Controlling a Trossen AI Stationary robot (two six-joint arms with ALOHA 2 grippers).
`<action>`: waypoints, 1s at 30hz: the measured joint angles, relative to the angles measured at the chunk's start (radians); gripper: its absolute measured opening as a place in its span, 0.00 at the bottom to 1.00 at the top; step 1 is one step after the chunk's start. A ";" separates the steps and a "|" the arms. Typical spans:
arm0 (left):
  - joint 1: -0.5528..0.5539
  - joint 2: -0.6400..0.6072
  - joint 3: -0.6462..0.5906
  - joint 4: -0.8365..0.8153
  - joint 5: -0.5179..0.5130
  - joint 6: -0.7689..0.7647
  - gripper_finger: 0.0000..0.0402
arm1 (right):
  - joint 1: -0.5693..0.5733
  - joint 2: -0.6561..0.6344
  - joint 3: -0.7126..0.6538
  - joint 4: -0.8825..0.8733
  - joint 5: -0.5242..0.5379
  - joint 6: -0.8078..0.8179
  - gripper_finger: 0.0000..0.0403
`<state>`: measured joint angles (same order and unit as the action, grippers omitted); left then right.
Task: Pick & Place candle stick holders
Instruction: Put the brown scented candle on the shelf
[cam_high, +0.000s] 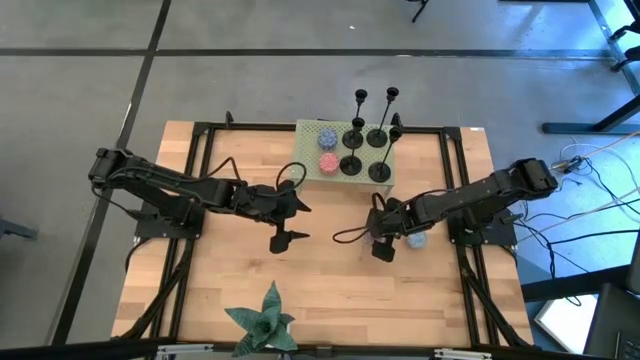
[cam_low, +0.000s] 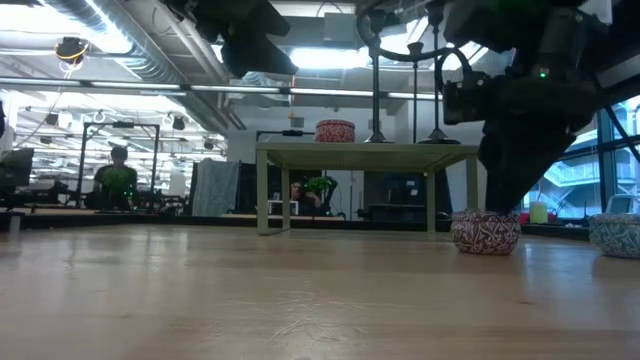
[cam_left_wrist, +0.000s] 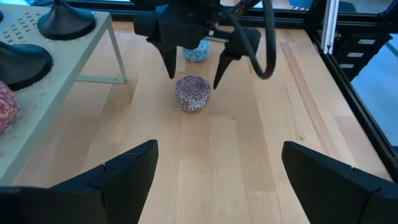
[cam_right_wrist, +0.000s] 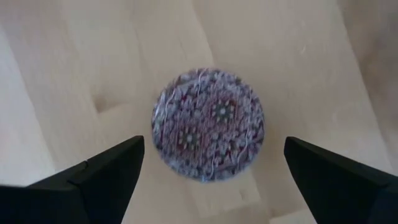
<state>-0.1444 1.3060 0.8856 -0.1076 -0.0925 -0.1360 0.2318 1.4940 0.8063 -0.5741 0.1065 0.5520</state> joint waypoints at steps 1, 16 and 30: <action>0.000 0.000 0.000 0.001 0.000 0.000 0.85 | -0.002 0.000 -0.008 0.018 0.009 0.005 0.96; 0.000 0.000 0.000 0.006 0.000 0.000 0.85 | -0.002 0.000 -0.115 0.209 0.066 -0.028 0.96; 0.000 0.000 0.000 0.005 0.000 0.000 0.85 | -0.002 0.000 -0.126 0.227 0.085 -0.002 0.80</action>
<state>-0.1444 1.3062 0.8856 -0.1026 -0.0925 -0.1361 0.2298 1.4937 0.6800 -0.3476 0.1917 0.5502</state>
